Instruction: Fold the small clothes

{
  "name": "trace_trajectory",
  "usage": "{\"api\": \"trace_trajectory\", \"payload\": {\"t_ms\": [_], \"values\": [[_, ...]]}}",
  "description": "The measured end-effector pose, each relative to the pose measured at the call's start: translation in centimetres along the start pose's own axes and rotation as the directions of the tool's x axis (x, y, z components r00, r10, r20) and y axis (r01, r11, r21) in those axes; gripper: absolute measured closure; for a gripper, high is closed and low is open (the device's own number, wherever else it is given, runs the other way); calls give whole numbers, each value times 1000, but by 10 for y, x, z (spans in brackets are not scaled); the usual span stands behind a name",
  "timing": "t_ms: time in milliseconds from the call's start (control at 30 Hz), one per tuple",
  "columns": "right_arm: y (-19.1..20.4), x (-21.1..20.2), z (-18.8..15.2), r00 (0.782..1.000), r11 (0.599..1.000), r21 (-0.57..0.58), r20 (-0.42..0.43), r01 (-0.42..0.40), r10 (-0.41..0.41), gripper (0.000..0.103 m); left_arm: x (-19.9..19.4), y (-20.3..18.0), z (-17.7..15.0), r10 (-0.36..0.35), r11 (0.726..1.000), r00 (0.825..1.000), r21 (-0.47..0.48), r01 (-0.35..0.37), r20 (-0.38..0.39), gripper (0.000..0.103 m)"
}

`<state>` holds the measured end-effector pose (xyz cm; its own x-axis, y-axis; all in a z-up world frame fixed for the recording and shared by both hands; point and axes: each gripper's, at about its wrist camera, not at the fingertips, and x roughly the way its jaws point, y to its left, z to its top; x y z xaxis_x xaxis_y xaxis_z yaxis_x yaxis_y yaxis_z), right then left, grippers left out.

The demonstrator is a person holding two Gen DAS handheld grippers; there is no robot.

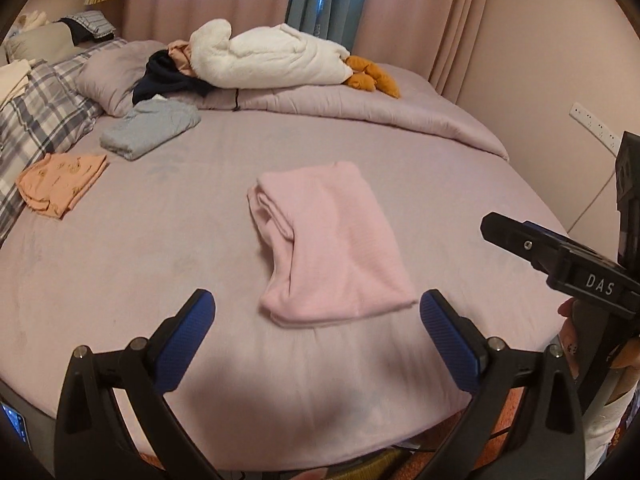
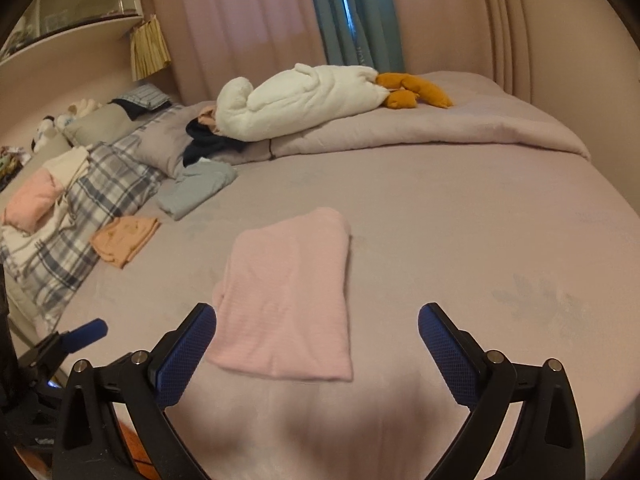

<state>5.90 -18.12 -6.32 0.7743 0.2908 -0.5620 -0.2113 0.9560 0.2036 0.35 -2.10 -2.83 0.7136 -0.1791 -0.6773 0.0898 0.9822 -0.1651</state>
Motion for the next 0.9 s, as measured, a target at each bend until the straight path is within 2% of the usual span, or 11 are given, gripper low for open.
{"api": "trace_trajectory", "payload": {"t_ms": [300,667,900], "values": [[10,3,-18,1000,1000,-25,-20,3,-4,3,-5,4,-11,35,999,999,4,-35,-14,0],[13,8,-28,997,1000,-7,-68,21,-21,3,-4,12,-17,27,999,999,-22,-27,-33,0],[13,8,-29,996,999,0,-70,48,-48,3,0,19,-15,28,998,998,-50,-31,-47,0]]}}
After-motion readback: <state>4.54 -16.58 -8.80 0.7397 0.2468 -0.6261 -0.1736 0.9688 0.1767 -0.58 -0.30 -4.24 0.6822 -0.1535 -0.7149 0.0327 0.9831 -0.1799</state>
